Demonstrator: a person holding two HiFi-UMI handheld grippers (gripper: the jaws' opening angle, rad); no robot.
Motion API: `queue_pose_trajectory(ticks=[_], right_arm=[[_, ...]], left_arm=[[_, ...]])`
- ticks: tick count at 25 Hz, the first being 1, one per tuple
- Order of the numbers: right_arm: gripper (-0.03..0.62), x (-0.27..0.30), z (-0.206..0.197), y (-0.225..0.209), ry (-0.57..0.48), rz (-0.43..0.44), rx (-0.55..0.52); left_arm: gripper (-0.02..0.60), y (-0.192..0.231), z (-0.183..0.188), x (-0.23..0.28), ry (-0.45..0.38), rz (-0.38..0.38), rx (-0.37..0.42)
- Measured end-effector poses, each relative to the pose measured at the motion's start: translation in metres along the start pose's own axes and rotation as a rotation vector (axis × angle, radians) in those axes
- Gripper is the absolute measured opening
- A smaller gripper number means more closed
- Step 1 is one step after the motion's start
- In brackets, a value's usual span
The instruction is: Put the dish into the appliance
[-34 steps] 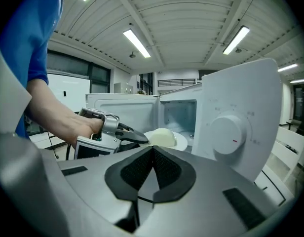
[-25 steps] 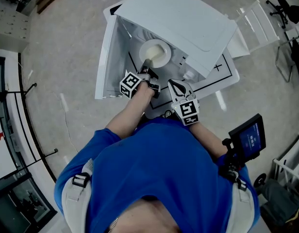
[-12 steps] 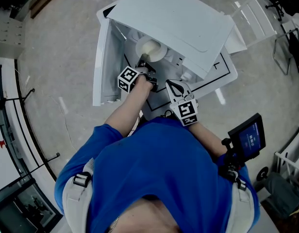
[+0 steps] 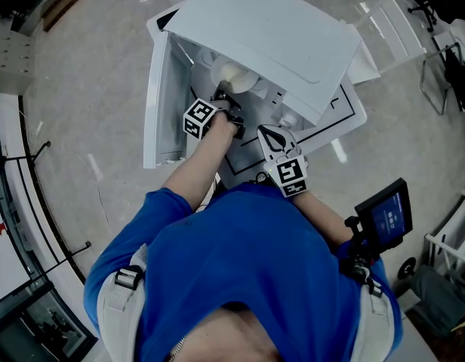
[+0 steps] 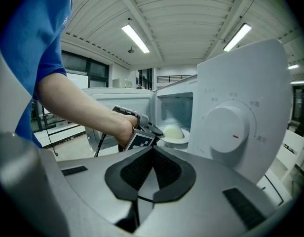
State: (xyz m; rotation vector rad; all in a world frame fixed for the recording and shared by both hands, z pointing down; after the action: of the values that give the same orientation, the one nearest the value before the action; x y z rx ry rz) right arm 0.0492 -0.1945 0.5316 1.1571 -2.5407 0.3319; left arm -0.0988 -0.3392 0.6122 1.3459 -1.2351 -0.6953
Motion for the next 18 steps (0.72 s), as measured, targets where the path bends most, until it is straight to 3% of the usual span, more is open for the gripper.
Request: queue_pose_trajectory(ticks=[18], right_arm=[[0.002, 0.001, -0.001, -0.004, -0.005, -0.022, 0.025]], left_arm=[[0.018, -0.005, 0.007, 0.030, 0.048, 0.012, 0.069]])
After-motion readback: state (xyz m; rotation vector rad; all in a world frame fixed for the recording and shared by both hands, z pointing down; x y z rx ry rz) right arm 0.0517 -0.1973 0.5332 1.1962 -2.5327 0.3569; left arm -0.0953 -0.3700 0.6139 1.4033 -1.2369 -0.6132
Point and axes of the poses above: the fingertips, and each gripper's own axes: x forward along the fingers, y to its left, z out of its top, the point moved 4 cm from there along -x, backward along the fingers, and after that the axes turned 5 degrees about x, right-handed, at the moved point
